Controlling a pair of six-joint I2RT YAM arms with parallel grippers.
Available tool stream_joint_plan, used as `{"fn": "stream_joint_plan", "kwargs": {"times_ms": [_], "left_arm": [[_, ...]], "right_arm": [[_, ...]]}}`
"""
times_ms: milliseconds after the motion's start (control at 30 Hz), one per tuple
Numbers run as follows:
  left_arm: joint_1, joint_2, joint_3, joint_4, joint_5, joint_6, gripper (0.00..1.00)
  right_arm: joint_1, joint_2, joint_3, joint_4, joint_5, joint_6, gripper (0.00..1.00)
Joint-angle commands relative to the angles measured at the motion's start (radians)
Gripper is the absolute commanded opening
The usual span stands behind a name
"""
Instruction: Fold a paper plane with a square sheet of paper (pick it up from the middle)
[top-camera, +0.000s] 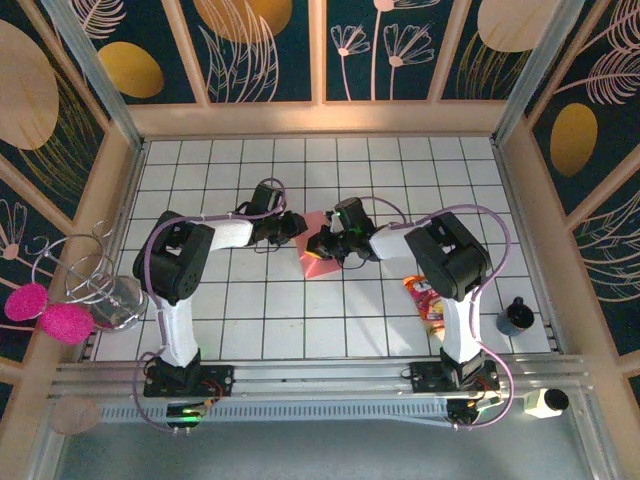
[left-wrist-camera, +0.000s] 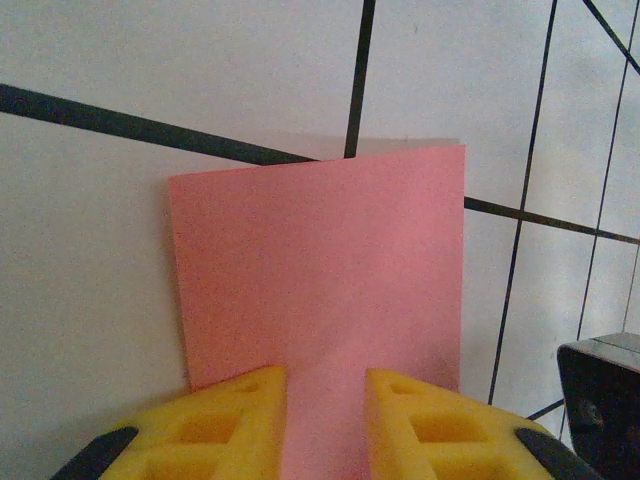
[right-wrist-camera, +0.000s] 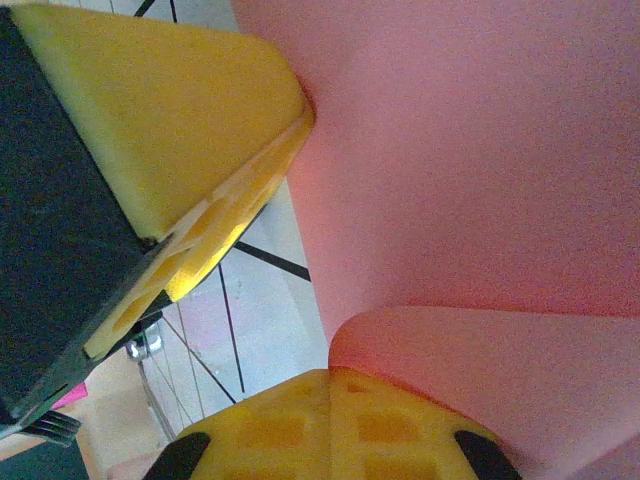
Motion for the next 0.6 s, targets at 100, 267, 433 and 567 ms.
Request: {"fn": "stream_joint_plan", "kwargs": {"times_ms": [100, 267, 433, 567], "left_arm": [[0.001, 0.017, -0.013, -0.026, -0.006, 0.009, 0.27], [0.002, 0.018, -0.013, -0.025, -0.003, 0.009, 0.27], [0.002, 0.018, -0.013, -0.028, -0.003, 0.007, 0.27], [0.003, 0.018, -0.013, -0.026, -0.003, 0.007, 0.27]], "right_arm": [[-0.004, 0.018, 0.012, 0.001, 0.011, 0.011, 0.0], [-0.005, 0.022, 0.012, -0.015, 0.012, 0.01, 0.0], [-0.005, 0.024, 0.012, -0.027, 0.02, 0.012, 0.0], [-0.01, 0.028, 0.011, -0.032, 0.025, 0.013, 0.0]]}}
